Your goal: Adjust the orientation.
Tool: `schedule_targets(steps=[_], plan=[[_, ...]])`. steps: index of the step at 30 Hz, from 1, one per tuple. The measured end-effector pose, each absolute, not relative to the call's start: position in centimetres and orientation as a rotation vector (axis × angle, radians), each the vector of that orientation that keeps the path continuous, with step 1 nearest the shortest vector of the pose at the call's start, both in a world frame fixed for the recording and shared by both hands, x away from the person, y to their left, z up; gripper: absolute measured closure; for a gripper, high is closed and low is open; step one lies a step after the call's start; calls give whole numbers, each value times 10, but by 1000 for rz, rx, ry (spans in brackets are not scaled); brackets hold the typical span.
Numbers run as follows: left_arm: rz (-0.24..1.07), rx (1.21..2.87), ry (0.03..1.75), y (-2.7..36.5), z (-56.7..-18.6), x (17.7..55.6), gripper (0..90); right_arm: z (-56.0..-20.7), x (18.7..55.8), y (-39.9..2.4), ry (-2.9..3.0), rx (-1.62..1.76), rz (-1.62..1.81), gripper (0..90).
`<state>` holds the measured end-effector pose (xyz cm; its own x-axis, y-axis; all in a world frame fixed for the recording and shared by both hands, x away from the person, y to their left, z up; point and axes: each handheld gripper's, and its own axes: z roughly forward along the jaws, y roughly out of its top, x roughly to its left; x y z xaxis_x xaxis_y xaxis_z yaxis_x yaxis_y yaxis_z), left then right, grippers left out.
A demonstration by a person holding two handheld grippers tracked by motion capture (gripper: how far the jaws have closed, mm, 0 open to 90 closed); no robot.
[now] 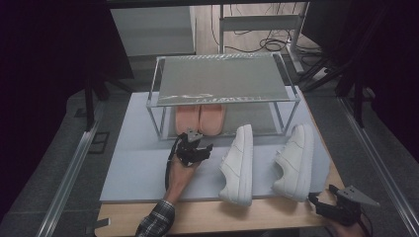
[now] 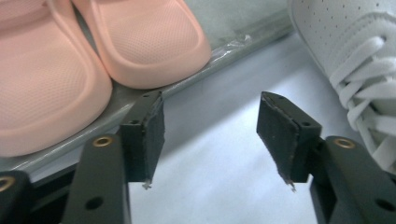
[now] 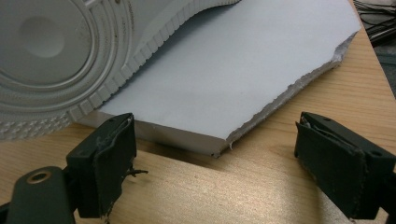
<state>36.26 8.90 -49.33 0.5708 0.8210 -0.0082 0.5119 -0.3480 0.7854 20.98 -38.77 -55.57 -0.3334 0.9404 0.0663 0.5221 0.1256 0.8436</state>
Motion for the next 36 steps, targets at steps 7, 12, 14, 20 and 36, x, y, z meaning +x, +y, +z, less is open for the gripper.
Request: schedule_targets(steps=[7, 12, 14, 20, 36], plan=[[486, 2032, 1068, 98, -489, 352, 233, -556, 210, -388, 1919, 1406, 1111, 128], [466, 2017, 1058, 106, -485, 344, 172, -556, 210, -387, 1919, 1405, 1106, 128], [456, 2014, 1046, 109, -483, 340, 163, -556, 210, -387, 1920, 1404, 1103, 128], [446, 1999, 1010, 116, -475, 327, 177, -555, 210, -387, 1923, 1402, 1097, 128], [404, 1995, 1058, 150, -485, 299, 144, -556, 210, -386, 1917, 1401, 1091, 128]])
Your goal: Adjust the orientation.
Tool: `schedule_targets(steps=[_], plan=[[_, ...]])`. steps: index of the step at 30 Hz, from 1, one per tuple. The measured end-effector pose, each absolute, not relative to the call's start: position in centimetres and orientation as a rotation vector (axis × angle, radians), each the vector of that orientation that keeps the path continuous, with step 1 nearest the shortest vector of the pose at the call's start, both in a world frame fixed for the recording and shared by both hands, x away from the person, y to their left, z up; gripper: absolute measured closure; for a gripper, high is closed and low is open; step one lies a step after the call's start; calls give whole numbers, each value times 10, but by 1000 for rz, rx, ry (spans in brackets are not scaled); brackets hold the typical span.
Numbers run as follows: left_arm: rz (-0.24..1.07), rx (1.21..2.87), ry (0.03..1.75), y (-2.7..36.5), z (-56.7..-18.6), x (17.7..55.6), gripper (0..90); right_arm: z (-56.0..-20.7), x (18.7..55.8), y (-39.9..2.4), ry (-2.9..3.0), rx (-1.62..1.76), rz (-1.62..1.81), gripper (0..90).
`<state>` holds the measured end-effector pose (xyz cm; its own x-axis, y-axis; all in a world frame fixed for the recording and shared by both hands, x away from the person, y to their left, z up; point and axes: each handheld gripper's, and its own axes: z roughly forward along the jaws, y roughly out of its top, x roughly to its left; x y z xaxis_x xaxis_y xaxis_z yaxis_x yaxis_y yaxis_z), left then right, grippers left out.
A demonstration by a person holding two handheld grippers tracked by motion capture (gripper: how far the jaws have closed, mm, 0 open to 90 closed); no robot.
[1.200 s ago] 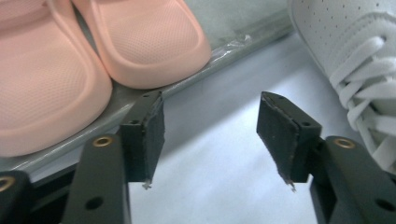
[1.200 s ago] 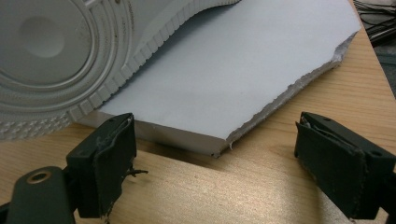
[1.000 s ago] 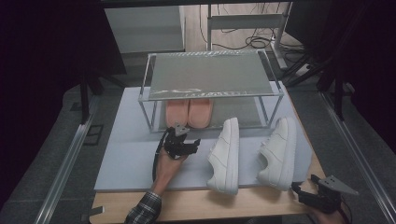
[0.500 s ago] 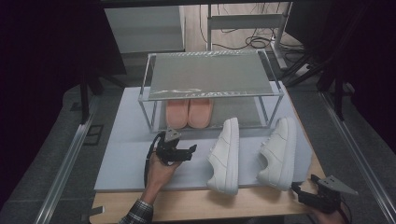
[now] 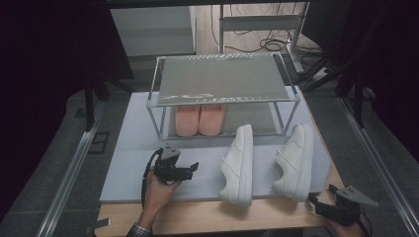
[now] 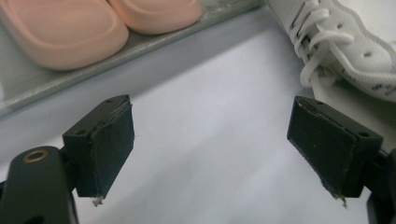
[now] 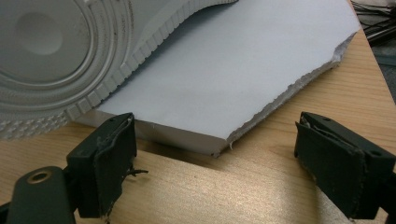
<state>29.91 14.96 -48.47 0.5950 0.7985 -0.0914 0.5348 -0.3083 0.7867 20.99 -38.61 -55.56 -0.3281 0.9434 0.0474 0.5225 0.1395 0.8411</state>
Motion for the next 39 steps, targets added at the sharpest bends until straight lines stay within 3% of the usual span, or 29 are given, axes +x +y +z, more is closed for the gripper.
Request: schedule_targets(steps=[20, 39], plan=[[550, 1968, 1164, 202, -521, 242, 116, -556, 210, -385, 1917, 1400, 1080, 128], [560, 1956, 1192, 212, -540, 239, 114, -551, 209, -383, 1941, 1429, 1035, 142]])
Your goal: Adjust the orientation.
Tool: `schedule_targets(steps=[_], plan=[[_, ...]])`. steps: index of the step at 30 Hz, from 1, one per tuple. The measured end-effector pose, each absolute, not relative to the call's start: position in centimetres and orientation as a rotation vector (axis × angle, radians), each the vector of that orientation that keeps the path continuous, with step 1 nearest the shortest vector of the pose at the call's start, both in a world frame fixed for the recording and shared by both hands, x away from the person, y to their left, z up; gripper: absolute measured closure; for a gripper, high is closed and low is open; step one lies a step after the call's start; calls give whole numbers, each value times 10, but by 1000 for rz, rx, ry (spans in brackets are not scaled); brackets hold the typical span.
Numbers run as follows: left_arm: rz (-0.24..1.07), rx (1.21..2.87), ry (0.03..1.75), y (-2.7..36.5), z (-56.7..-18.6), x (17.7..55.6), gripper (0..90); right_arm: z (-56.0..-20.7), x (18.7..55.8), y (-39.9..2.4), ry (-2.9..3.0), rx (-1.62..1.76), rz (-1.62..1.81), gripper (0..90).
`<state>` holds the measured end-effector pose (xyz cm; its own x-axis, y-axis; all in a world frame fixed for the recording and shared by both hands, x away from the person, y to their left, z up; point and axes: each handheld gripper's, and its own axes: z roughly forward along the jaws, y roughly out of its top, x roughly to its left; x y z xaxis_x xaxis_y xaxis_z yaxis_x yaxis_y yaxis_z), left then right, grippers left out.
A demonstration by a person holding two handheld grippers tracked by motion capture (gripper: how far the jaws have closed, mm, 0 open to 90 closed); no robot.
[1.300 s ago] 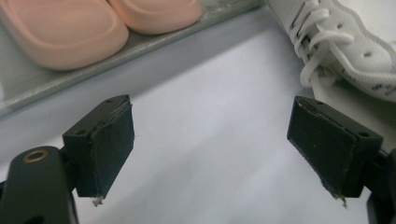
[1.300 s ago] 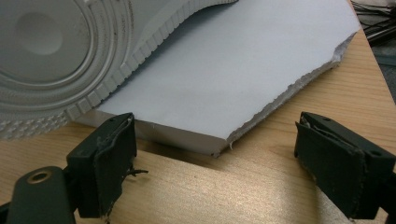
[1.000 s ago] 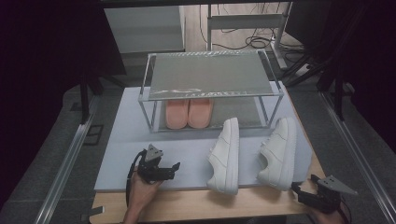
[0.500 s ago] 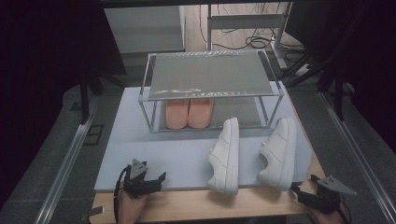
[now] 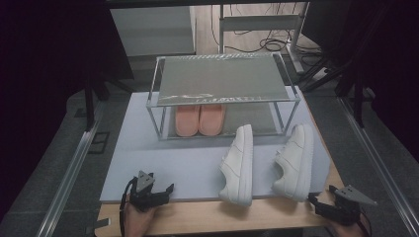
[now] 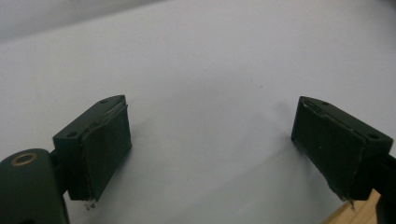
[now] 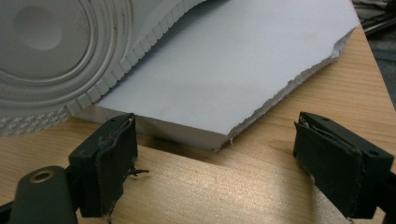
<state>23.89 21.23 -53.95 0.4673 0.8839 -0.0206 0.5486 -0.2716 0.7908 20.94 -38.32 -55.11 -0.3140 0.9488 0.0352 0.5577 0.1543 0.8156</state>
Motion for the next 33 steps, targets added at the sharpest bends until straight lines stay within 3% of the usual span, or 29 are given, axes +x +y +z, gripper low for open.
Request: schedule_targets(steps=[14, 18, 29, 33], plan=[[572, 1943, 1217, 210, -540, 240, 115, -523, 207, -387, 1949, 1534, 1072, 139], [574, 1940, 1219, 210, -540, 240, 115, -513, 212, -385, 1969, 1545, 1053, 228], [580, 1934, 1236, 209, -540, 240, 116, -484, 220, -379, 2012, 1510, 1050, 659], [577, 1932, 1234, 209, -540, 240, 116, -473, 223, -377, 2031, 1498, 1070, 777]])
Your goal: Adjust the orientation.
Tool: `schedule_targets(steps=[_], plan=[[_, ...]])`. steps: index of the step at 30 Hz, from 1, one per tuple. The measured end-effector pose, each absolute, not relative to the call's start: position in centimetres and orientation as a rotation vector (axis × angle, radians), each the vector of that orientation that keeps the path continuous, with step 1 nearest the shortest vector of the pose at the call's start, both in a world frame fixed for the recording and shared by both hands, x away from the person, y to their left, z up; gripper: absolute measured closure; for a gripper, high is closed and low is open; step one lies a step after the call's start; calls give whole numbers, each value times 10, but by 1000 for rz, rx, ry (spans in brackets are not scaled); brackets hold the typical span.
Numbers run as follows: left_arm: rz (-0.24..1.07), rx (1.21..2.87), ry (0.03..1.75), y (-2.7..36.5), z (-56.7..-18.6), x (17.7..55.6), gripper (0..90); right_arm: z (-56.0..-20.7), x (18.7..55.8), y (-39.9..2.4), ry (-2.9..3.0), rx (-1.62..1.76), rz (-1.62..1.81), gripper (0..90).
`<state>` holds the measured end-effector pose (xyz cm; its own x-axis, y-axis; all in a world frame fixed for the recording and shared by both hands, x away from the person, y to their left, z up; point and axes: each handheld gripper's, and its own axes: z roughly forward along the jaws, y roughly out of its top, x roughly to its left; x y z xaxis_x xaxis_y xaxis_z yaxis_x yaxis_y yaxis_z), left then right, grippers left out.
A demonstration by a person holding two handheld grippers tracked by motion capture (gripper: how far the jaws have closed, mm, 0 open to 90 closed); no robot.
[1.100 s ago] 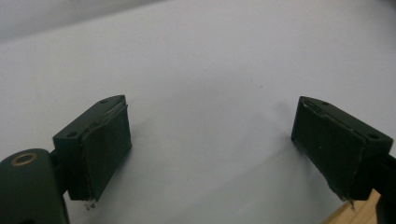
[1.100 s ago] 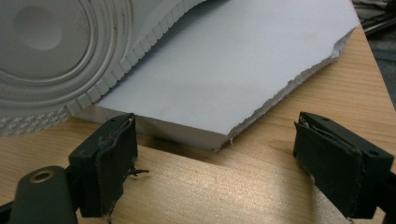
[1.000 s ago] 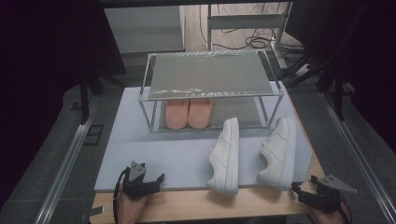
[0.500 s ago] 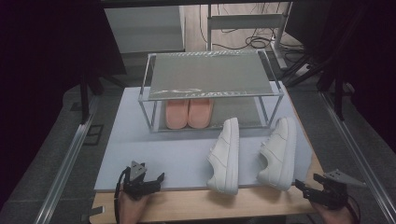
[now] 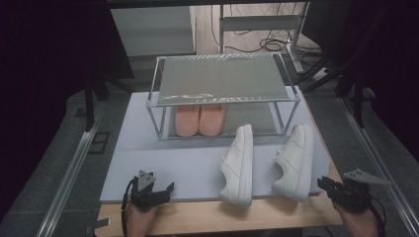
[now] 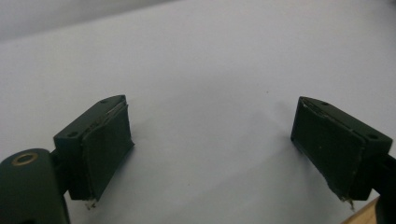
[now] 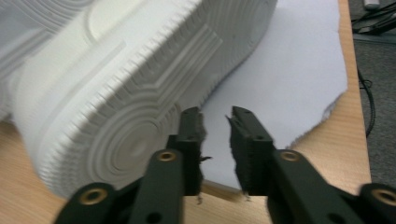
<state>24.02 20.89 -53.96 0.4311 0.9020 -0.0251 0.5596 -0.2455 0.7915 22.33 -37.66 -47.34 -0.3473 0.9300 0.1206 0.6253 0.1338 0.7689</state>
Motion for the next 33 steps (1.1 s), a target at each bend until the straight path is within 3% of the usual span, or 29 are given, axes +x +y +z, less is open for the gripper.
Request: schedule_targets(steps=[4, 20, 33], plan=[[577, 1931, 1235, 209, -540, 240, 116, -464, 227, -375, 2034, 1502, 1079, 888], [577, 1931, 1235, 209, -540, 240, 117, -428, 251, -350, 2060, 1419, 1085, 892], [577, 1930, 1237, 209, -540, 240, 117, -432, 271, -340, 2056, 1404, 1071, 891]])
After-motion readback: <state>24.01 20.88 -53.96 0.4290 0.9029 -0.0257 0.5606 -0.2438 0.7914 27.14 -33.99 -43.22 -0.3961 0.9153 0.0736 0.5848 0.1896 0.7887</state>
